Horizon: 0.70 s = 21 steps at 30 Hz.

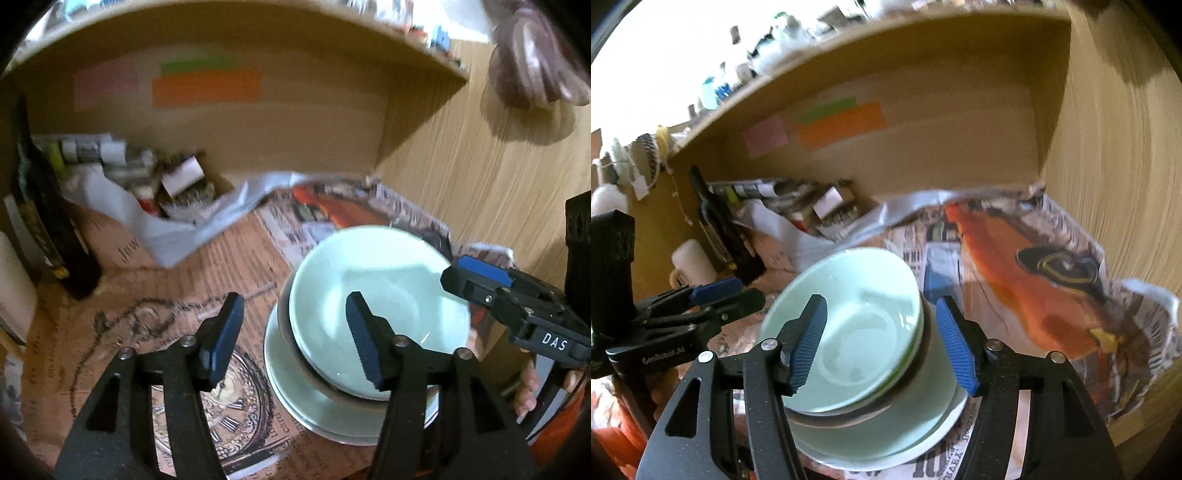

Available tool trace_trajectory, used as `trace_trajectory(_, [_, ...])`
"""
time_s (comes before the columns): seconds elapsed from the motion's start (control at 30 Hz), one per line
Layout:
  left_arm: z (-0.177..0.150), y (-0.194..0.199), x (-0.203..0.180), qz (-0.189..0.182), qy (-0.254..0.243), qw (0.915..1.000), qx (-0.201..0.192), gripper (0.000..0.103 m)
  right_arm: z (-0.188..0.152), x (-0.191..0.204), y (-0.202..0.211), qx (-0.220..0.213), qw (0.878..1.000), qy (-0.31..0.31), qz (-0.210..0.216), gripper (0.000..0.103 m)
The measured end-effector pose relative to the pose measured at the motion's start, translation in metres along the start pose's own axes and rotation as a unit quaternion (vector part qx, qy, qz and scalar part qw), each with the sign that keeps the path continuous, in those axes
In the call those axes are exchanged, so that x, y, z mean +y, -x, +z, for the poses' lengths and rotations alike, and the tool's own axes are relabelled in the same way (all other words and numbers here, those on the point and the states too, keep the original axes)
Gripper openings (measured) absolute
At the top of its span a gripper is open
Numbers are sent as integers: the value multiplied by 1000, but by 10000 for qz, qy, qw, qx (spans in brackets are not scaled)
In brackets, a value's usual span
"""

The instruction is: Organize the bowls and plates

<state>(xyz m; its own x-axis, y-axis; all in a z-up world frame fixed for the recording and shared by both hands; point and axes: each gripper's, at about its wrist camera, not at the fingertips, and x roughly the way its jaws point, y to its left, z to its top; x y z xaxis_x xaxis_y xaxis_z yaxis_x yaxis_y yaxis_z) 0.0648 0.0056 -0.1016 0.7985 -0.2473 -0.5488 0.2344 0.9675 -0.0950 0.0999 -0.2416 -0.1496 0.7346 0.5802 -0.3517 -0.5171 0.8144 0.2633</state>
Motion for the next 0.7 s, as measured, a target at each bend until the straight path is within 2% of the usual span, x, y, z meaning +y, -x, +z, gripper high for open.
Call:
trace_trajectory(0.13, [3, 30, -5, 205, -93, 9980, -594, 64, 6, 10, 23, -384, 9991, 177, 50, 59])
trace_trajectory(0.23, [3, 53, -12, 372, -180, 9934, -1073, 70, 9, 17, 37, -642, 9975, 278, 72, 69])
trace_trajectory(0.4, [-1, 80, -22, 488, -248, 9873, -1488, 82, 10, 28, 58, -1008, 9938, 469, 90, 72])
trace_trajectory(0.47, [-3, 88, -26, 553, -274, 9849, -1615, 86, 9, 32, 65, -1151, 9918, 536, 104, 81])
trace_trajectory(0.63, [-9, 100, -33, 686, -301, 9788, -1906, 97, 6, 40, 78, -1446, 9873, 660, 78, 86])
trace_trajectory(0.7, [-11, 104, -34, 700, -283, 9779, -1951, 99, 4, 40, 81, -1503, 9865, 644, 92, 92])
